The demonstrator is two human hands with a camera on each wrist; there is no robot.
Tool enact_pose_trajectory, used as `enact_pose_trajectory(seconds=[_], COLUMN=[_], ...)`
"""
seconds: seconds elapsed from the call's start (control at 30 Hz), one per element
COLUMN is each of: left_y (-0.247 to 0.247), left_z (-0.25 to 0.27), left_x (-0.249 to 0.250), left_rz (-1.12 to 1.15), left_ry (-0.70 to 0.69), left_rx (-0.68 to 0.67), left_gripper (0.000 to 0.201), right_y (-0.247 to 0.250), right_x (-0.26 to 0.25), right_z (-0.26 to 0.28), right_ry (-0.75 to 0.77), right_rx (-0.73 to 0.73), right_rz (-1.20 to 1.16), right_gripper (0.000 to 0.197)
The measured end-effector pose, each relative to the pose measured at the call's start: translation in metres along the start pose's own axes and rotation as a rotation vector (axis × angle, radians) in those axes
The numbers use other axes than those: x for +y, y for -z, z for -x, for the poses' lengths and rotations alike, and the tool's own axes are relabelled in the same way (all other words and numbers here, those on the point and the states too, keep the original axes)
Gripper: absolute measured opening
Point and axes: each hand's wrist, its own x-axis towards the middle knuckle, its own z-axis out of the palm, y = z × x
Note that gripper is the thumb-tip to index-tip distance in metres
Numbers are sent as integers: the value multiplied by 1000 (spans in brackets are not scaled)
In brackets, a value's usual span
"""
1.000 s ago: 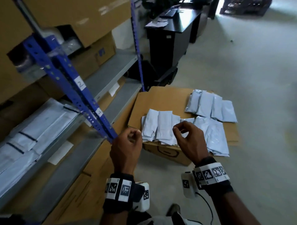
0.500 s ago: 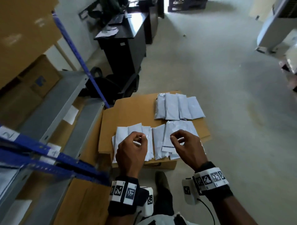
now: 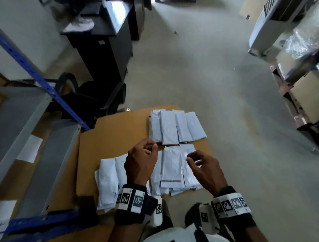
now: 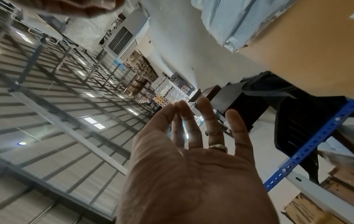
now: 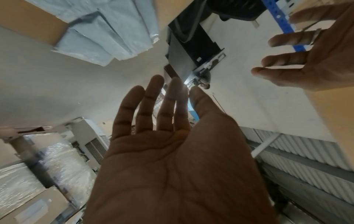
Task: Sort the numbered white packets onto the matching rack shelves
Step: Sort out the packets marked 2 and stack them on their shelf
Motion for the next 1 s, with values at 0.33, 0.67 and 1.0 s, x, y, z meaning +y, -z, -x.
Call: enact_pose_trajectory(seconds=[0.33,0.67,1.0], left_y=[-29,-91,-186], left_z=[-43,-101,-206], left_x=[-28,4,12], left_rz=[6,-152,-158], left_ry=[144,301,409], left_rx=[-324,-902,-783], left_gripper=[12,58,56], right_y=[4,13,-19], right_x=[35,80,178], right_z=[-59,-125,-264], right_ry=[-191,-250,-368], right_rx=[-132,-322,-640], right_rz=[62,80,167], right_gripper=[11,15,61])
